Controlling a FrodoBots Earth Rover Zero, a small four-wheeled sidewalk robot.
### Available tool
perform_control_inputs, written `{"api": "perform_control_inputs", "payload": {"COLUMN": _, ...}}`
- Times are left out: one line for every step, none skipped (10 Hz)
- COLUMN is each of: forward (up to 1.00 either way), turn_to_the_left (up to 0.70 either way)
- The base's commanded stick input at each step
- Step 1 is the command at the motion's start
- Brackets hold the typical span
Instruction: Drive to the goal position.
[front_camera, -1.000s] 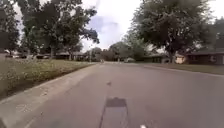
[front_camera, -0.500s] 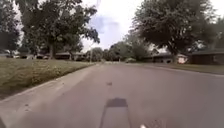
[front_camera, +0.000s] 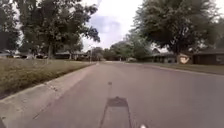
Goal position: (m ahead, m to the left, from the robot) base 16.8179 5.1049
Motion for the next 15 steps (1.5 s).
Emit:
{"api": "perform_control_inputs", "payload": {"forward": 1.00, "turn_to_the_left": 0.01}}
{"api": "perform_control_inputs", "payload": {"forward": 1.00, "turn_to_the_left": 0.02}}
{"api": "perform_control_inputs", "payload": {"forward": 1.00, "turn_to_the_left": 0.02}}
{"api": "perform_control_inputs", "payload": {"forward": 1.00, "turn_to_the_left": 0.02}}
{"api": "perform_control_inputs", "payload": {"forward": 1.00, "turn_to_the_left": 0.02}}
{"api": "perform_control_inputs", "payload": {"forward": 1.00, "turn_to_the_left": 0.02}}
{"api": "perform_control_inputs", "payload": {"forward": 1.00, "turn_to_the_left": 0.02}}
{"api": "perform_control_inputs", "payload": {"forward": 1.00, "turn_to_the_left": 0.02}}
{"api": "perform_control_inputs", "payload": {"forward": 1.00, "turn_to_the_left": 0.02}}
{"api": "perform_control_inputs", "payload": {"forward": 1.00, "turn_to_the_left": 0.02}}
{"api": "perform_control_inputs", "payload": {"forward": 1.00, "turn_to_the_left": 0.02}}
{"api": "perform_control_inputs", "payload": {"forward": 1.00, "turn_to_the_left": 0.02}}
{"api": "perform_control_inputs", "payload": {"forward": 1.00, "turn_to_the_left": 0.02}}
{"api": "perform_control_inputs", "payload": {"forward": 1.00, "turn_to_the_left": 0.02}}
{"api": "perform_control_inputs", "payload": {"forward": 1.00, "turn_to_the_left": 0.02}}
